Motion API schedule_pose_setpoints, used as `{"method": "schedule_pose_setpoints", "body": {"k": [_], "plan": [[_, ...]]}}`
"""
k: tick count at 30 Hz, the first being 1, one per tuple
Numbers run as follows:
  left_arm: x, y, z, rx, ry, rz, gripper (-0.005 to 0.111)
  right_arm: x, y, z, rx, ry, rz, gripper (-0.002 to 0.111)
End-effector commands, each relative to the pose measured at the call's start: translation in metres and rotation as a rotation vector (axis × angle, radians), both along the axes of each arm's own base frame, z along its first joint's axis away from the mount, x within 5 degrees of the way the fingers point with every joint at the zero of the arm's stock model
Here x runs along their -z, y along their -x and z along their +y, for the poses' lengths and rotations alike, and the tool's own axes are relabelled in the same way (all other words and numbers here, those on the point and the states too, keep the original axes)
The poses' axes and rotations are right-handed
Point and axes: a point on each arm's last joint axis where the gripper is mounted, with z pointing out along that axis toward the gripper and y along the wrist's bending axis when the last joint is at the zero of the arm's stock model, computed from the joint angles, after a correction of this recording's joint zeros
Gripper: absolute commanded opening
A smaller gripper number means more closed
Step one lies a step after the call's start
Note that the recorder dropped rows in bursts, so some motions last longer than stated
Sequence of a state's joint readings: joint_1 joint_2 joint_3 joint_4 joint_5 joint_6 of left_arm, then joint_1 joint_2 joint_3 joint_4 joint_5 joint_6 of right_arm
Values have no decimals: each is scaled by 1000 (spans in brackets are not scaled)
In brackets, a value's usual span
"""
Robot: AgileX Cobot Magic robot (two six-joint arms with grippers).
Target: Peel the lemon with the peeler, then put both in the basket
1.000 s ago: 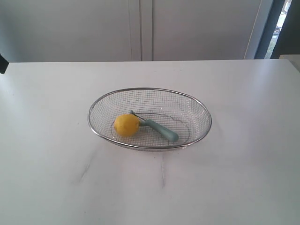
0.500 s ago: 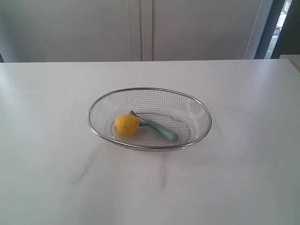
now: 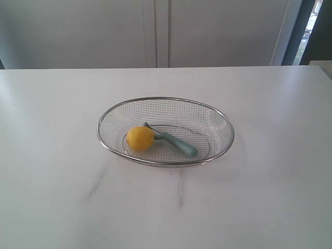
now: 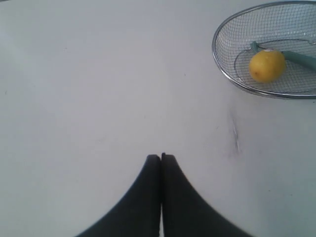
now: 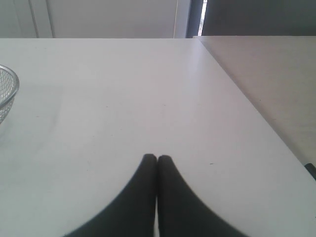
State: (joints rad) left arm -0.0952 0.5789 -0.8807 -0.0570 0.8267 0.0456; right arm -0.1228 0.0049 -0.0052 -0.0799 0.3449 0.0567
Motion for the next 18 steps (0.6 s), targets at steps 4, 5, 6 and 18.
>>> {"method": "schedule_pose_setpoints", "body": {"k": [4,5,6,18], "plan": [[1,23,2,6,-6,-30,0,1,0,0,7,8,-1,0],[0,23,2,5,-6,-32,0,1,0,0,7,8,-1,0],[0,23,2,5,-6,-32,0,1,0,0,7,8,-1,0],[0,23,2,5,-6,-32,0,1,0,0,7,8,-1,0]]}}
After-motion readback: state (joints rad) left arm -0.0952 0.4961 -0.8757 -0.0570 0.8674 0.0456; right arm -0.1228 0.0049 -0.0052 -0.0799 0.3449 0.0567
